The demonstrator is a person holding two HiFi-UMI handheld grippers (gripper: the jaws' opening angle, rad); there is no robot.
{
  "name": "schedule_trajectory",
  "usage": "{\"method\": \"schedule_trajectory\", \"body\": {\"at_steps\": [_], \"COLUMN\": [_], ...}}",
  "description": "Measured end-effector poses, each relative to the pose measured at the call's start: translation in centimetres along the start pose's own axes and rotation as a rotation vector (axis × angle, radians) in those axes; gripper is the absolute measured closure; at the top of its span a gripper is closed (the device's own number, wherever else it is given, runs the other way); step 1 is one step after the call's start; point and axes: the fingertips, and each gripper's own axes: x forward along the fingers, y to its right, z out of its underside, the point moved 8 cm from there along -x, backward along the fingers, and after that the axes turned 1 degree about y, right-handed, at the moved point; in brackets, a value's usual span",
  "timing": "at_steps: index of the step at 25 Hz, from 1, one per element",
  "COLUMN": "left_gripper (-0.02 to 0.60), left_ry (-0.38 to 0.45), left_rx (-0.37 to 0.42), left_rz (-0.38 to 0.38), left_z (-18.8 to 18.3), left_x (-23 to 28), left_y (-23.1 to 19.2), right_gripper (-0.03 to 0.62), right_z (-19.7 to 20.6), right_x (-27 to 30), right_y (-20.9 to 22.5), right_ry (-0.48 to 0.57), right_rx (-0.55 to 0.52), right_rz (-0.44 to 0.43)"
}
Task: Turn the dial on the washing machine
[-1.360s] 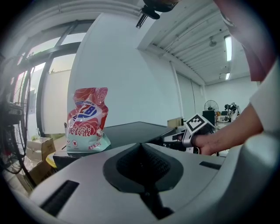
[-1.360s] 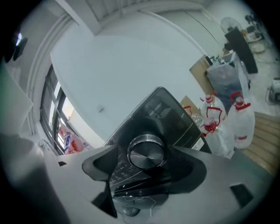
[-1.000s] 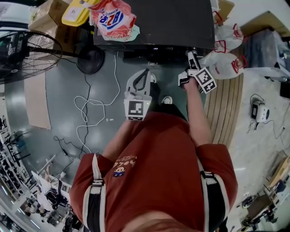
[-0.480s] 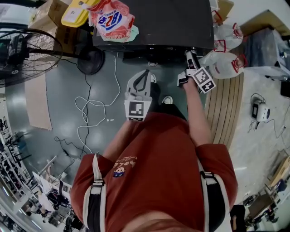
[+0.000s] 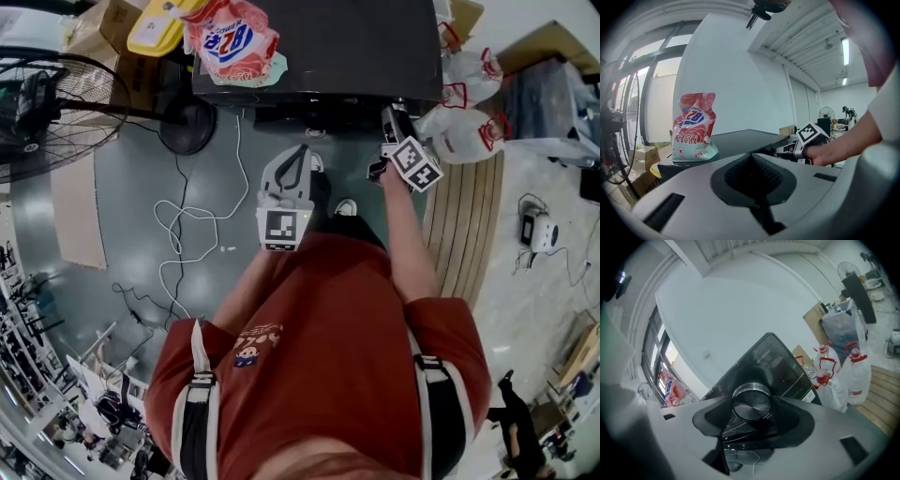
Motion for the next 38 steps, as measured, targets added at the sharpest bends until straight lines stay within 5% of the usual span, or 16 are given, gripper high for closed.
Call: {"method": "schedule_trajectory", "body": {"at_steps": [7,26,38], "left_gripper": [0.571,0.571,0.571], "left_ry": [-0.001,-0.001,-0.008], "left_rx": [0.0,0.001,0.0], "left_rz": [-0.002,0.004,0.008], "left_z": [0.1,0.1,0.3], "left_x": [-0.2,-0.2,-0.3], "left_y": [0.0,0.1,0.2], "right_gripper": [0.322,0.321,0.321], "right_z": [0.2,0.3,0.4], "right_x": [0.1,0.1,0.2], "right_y": [-0.6,-0.8,-1.8], "right_ry": [-0.03,-0.03,-0.039], "right_rx": [-0.195,-0.241,-0.436], "right_rz": [0.062,0.078,0.138]}}
